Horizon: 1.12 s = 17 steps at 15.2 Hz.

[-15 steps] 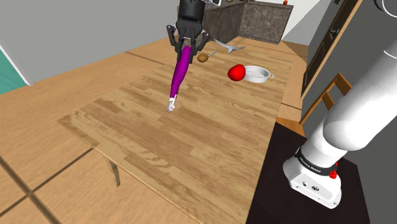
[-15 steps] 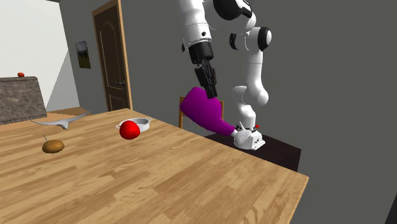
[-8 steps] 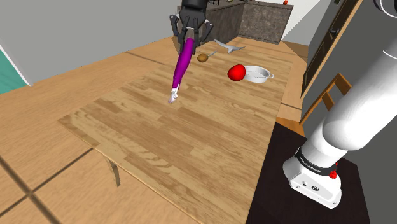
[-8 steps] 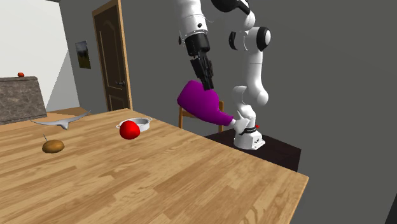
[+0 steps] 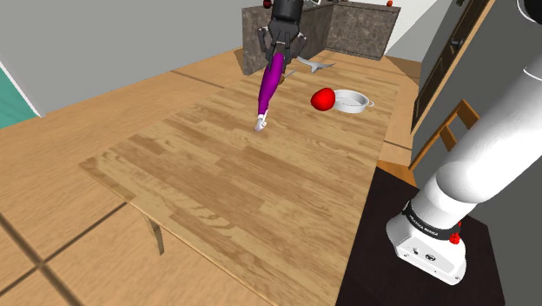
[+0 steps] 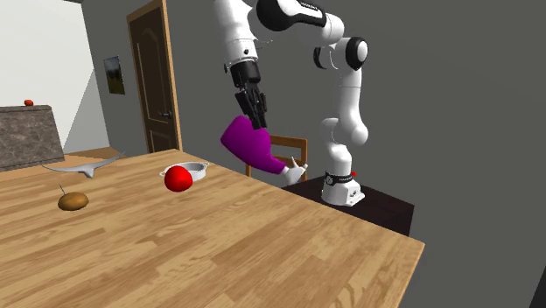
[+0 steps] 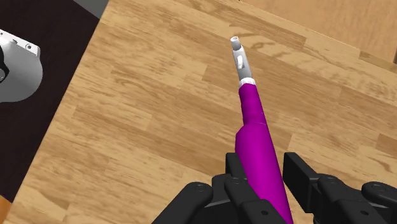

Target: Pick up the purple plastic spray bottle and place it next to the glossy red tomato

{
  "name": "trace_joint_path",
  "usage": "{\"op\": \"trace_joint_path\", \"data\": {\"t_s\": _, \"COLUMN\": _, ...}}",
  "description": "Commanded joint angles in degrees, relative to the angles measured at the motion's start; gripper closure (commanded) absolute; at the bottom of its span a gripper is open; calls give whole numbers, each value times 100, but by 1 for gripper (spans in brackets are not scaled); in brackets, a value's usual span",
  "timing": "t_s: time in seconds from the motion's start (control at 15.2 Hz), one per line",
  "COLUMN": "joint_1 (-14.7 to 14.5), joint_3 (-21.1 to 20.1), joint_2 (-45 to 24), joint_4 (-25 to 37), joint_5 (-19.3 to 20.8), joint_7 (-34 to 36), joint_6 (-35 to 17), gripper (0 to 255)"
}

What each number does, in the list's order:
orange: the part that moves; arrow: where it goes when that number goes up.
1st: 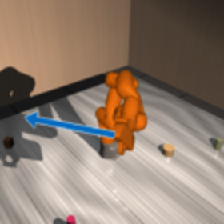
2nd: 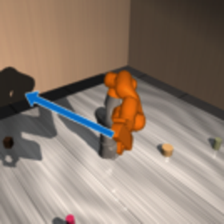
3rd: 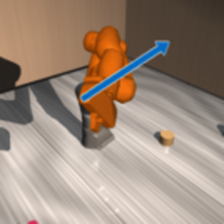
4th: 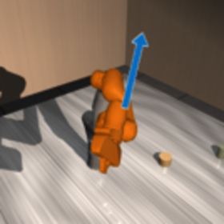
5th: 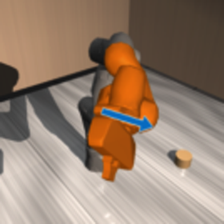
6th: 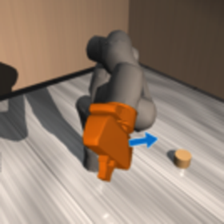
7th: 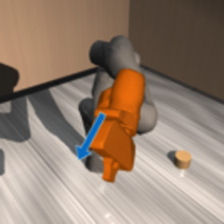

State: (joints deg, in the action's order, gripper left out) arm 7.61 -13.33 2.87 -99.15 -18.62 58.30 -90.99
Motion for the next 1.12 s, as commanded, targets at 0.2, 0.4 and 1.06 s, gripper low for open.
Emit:
{"op": "trace_joint_path", "data": {"t_s": 0.2, "joint_1": 303, "joint_3": 327, "joint_2": -114, "joint_4": -50, "joint_5": 104, "joint_7": -651, "joint_6": 36, "gripper": 255}}
{"op": "trace_joint_path", "data": {"t_s": 0.4, "joint_1": 485, "joint_3": 515, "joint_2": -272, "joint_4": 17, "joint_5": 182, "joint_7": -1022, "joint_6": 57, "gripper": 255}}
{"op": "trace_joint_path", "data": {"t_s": 1.06, "joint_1": 1090, "joint_3": 1065, "joint_2": -1134, "joint_4": 702, "joint_5": 425, "joint_7": -2161, "joint_6": 197, "gripper": 255}}
